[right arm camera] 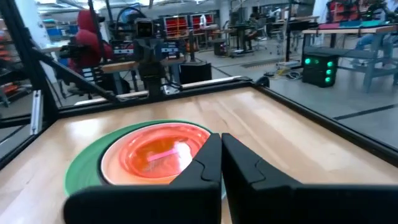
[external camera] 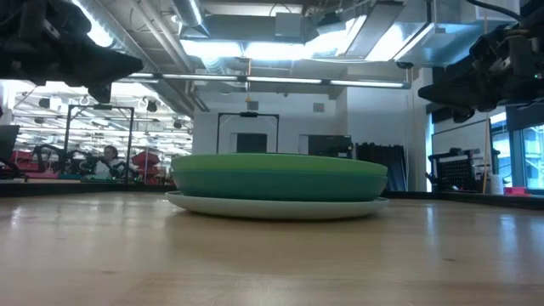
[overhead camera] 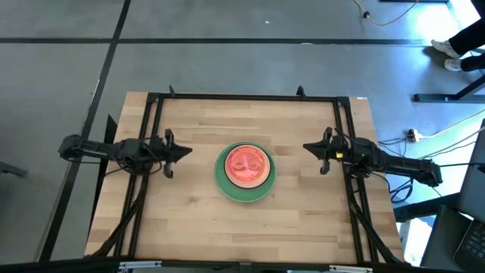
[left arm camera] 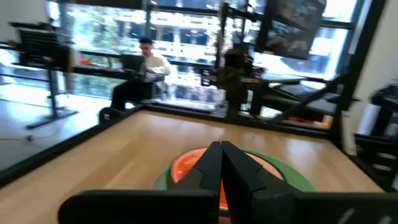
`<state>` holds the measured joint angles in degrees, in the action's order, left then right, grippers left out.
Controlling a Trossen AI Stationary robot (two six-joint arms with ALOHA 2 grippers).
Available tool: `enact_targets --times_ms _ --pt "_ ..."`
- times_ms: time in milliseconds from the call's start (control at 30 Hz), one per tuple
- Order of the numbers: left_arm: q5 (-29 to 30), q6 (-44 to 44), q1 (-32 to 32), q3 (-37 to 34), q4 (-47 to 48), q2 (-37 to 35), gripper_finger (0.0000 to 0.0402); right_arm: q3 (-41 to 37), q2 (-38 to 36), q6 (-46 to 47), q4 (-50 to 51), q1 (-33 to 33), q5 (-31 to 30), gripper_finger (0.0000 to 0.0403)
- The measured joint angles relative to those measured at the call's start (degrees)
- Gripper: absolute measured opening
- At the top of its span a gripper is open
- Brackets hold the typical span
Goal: Stack plastic plates
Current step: Return to Home Position
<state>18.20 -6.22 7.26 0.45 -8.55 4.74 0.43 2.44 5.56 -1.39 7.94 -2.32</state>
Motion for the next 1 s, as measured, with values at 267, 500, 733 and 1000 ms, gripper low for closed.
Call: enact_targets --times_ms 267,500,733,1000 --pt "2.7 0.4 0.0 0.0 2.1 -1.5 0.0004 0.0 0.0 0.9 0.0 0.0 -0.1 0.0001" --pt "2.7 0.4 0.0 0.0 2.1 -1.4 0.0004 0.0 0.0 1.2 0.1 0.0 -0.1 0.0001" --pt "2.7 0.4 0.0 0.0 2.1 -1.4 0.0004 0.0 0.0 1.2 0.2 0.0 -0.1 0.0001" --pt "2.7 0.4 0.0 0.0 2.1 -1.4 0.0004 0.0 0.0 1.2 0.2 0.0 -0.1 0.0001"
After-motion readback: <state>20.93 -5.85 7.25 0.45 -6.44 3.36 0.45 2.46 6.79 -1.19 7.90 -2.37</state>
